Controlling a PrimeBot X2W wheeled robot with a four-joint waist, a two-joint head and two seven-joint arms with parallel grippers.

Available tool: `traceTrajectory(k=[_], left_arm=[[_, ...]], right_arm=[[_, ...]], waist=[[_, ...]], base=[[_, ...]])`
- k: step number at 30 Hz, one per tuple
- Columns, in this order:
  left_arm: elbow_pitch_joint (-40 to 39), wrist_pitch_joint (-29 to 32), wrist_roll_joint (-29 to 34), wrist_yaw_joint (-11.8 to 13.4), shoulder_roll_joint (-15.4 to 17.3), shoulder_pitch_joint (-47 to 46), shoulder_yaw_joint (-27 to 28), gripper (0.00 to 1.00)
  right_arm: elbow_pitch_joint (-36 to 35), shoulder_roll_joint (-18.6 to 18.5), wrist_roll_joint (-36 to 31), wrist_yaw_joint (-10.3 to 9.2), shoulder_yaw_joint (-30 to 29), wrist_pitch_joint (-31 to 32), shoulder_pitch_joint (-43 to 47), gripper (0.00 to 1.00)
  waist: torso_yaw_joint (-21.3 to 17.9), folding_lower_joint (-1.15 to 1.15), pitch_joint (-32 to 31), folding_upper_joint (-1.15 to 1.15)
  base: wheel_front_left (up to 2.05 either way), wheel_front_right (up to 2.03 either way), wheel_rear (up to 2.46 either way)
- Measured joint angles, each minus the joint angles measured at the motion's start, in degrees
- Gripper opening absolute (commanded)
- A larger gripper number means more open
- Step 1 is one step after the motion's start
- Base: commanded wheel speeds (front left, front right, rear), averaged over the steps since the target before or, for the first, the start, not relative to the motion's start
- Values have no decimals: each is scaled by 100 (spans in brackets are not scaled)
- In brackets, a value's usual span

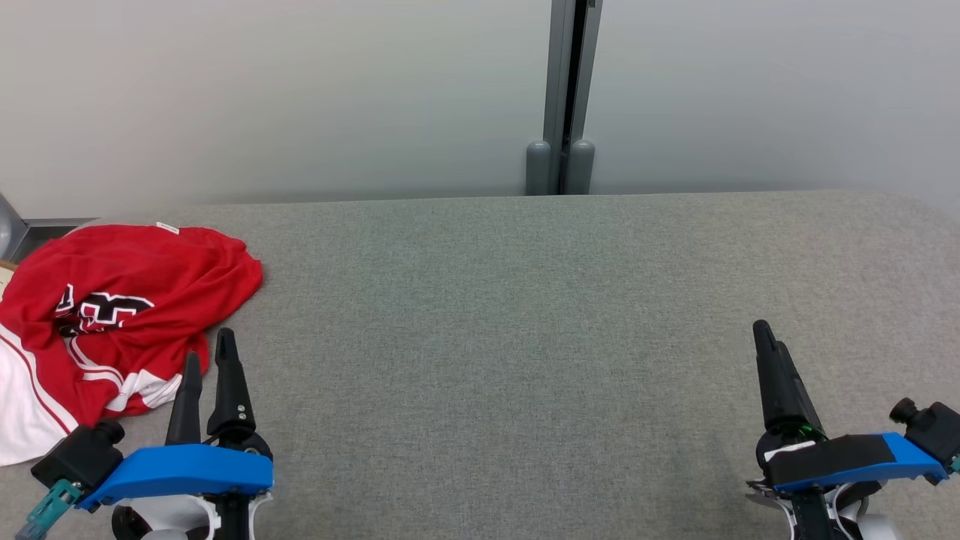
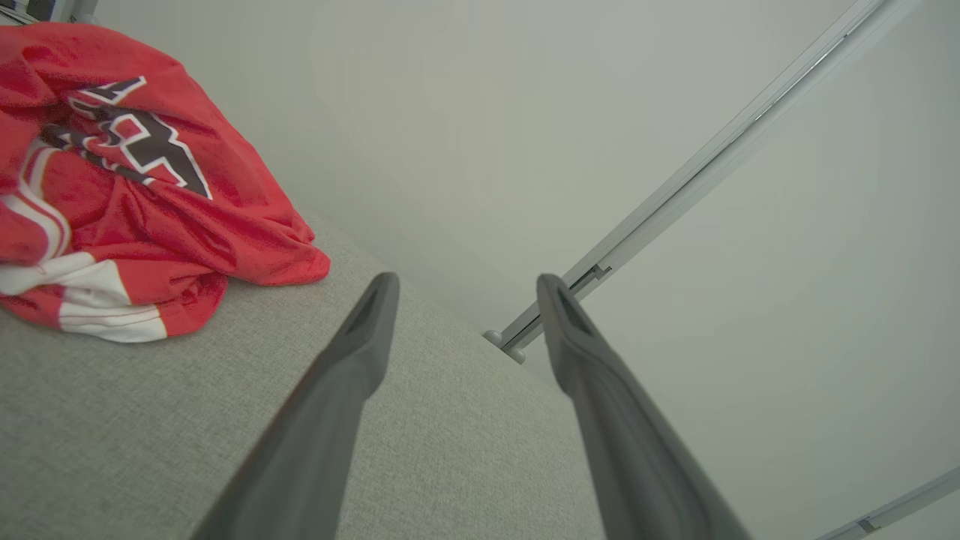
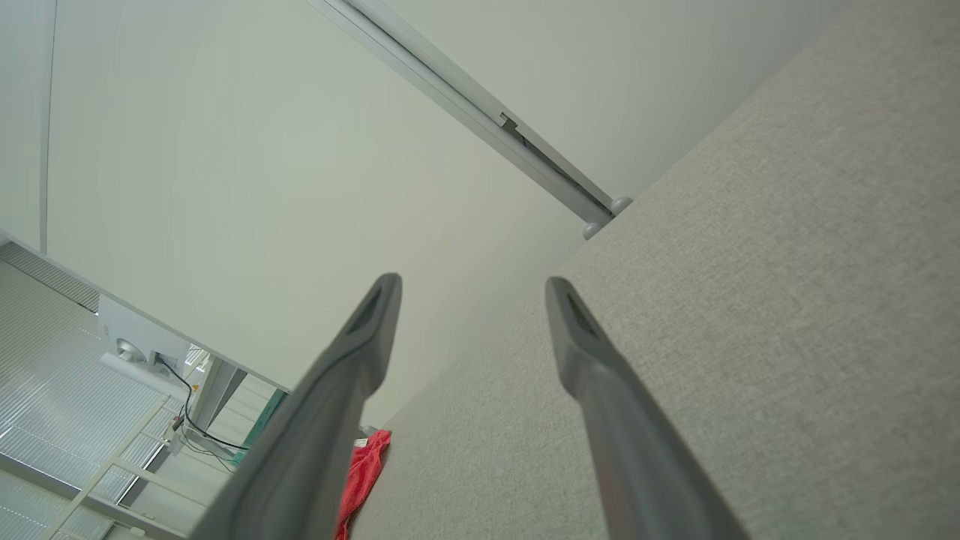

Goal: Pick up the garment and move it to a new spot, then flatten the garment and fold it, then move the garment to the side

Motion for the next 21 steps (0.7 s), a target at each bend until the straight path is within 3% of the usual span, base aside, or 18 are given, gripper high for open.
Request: traceTrajectory(k=[21], left_arm=[[81,-343,1638,83,76,-87,-178,100]], right_arm=[[53,-3,-1808,1,98,-344,-70,100]], waist=[[43,0,17,0]], base=[[0,0,0]])
